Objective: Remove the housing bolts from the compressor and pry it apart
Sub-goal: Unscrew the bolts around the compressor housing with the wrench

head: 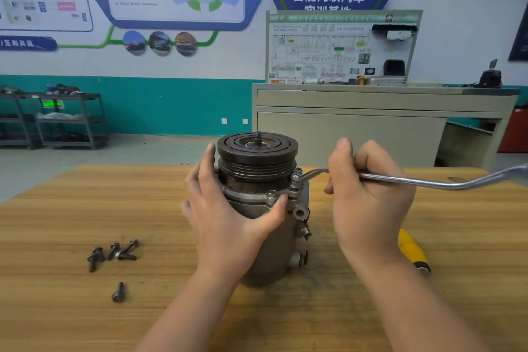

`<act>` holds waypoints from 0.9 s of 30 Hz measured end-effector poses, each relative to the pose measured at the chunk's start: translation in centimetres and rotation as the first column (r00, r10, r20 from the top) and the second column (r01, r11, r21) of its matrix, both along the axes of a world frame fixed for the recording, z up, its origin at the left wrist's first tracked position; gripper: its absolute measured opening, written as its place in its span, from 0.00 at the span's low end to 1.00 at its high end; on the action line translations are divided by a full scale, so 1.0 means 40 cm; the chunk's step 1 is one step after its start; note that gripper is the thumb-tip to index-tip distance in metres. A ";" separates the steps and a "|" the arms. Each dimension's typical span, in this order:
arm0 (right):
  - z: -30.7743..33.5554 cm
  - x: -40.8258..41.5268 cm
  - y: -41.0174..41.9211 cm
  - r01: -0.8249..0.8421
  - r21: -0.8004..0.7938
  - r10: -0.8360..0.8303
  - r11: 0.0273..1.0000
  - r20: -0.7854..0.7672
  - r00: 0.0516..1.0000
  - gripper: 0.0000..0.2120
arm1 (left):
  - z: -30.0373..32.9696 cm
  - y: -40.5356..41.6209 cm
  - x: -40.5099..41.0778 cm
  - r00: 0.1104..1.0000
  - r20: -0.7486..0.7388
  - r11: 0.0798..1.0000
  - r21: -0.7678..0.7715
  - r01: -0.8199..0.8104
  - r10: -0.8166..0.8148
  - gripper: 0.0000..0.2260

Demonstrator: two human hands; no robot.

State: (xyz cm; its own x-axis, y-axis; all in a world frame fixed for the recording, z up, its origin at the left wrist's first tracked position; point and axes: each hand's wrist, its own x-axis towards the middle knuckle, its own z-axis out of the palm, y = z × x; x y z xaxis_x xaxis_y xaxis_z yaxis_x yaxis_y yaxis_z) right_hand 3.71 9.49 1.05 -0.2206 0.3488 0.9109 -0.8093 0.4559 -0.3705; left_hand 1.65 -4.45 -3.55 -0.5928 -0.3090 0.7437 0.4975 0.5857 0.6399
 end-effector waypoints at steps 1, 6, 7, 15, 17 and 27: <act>-0.002 0.002 0.001 0.004 0.018 -0.003 1.000 -0.020 1.000 0.23 | 0.000 0.000 0.001 1.000 0.001 1.000 0.001 0.000 0.000 0.49; 0.003 0.014 -0.019 0.077 0.225 -0.039 0.971 -0.168 0.985 0.19 | 0.002 0.000 0.004 1.000 -0.006 1.000 0.004 0.003 -0.003 0.48; -0.002 0.015 -0.026 0.099 0.246 -0.055 0.964 -0.181 0.982 0.18 | 0.003 0.000 0.004 1.000 -0.008 1.000 0.006 0.005 -0.005 0.48; 0.007 -0.027 0.018 -0.296 -0.180 0.323 0.938 0.153 0.934 0.21 | 0.004 -0.007 0.002 0.999 -0.029 1.000 0.006 0.029 -0.028 0.48; 0.012 -0.051 0.039 -0.490 -0.573 0.702 0.656 0.227 0.675 0.20 | 0.002 -0.007 0.002 0.998 -0.031 0.998 0.025 0.052 -0.051 0.47; -0.031 -0.029 0.012 -0.453 -0.236 0.510 0.860 0.360 0.781 0.14 | -0.007 -0.005 -0.005 0.996 -0.072 0.998 0.031 0.049 -0.047 0.47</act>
State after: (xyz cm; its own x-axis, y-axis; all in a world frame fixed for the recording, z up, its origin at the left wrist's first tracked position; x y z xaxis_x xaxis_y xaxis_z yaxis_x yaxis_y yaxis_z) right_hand 2.54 9.96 -0.19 -0.7216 0.2067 0.6607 -0.6795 -0.0284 -0.7332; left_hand 1.44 -4.67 -3.82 -0.5531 -0.3066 0.7746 0.5697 0.5392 0.6202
